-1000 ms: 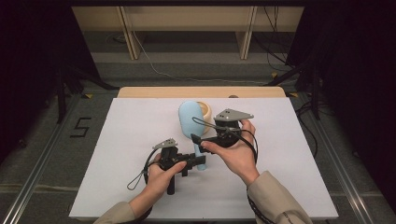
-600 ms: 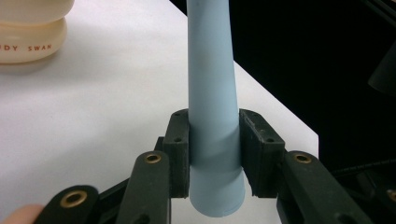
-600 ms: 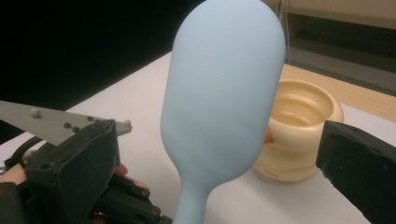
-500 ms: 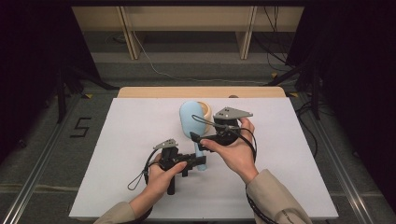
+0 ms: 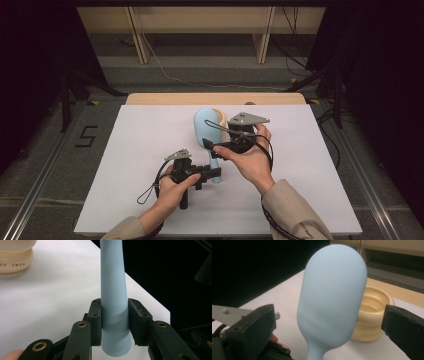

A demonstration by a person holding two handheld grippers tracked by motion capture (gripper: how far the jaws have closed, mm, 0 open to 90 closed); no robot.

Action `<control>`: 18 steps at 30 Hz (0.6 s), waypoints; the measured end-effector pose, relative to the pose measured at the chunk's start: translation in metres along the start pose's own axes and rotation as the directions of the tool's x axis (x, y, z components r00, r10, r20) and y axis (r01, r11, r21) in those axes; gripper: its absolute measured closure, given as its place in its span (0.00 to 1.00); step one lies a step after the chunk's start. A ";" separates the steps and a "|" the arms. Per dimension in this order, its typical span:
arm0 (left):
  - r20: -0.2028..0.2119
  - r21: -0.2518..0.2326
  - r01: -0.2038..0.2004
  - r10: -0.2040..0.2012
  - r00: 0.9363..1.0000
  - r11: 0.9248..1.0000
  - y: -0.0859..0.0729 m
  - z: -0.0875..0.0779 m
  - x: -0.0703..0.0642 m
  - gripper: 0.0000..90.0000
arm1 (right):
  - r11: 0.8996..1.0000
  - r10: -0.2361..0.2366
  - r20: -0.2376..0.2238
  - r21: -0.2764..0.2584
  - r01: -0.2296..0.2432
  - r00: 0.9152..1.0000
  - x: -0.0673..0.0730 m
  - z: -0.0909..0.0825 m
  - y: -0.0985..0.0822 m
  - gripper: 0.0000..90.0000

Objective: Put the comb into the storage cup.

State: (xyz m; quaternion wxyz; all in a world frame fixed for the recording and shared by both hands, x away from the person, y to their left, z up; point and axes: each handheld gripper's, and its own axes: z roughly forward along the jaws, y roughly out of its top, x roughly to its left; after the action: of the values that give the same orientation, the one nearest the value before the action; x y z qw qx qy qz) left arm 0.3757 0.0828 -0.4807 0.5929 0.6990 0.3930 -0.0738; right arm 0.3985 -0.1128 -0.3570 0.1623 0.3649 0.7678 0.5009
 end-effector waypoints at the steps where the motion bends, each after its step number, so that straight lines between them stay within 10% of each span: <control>1: 0.002 -0.001 0.002 -0.002 1.000 1.000 0.000 0.000 0.000 0.73 | 1.000 0.002 0.001 -0.003 -0.002 1.000 -0.001 0.000 0.000 0.00; 18: 0.006 -0.004 0.003 -0.003 1.000 1.000 0.000 0.000 0.000 0.73 | 1.000 0.021 -0.001 -0.005 -0.021 1.000 -0.003 0.009 0.005 0.00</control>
State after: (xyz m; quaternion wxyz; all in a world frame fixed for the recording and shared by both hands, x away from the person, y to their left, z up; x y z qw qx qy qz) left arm 0.3756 0.0829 -0.4806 0.5952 0.6970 0.3925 -0.0761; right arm 0.4082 -0.1082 -0.3573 0.1575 0.3723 0.7628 0.5046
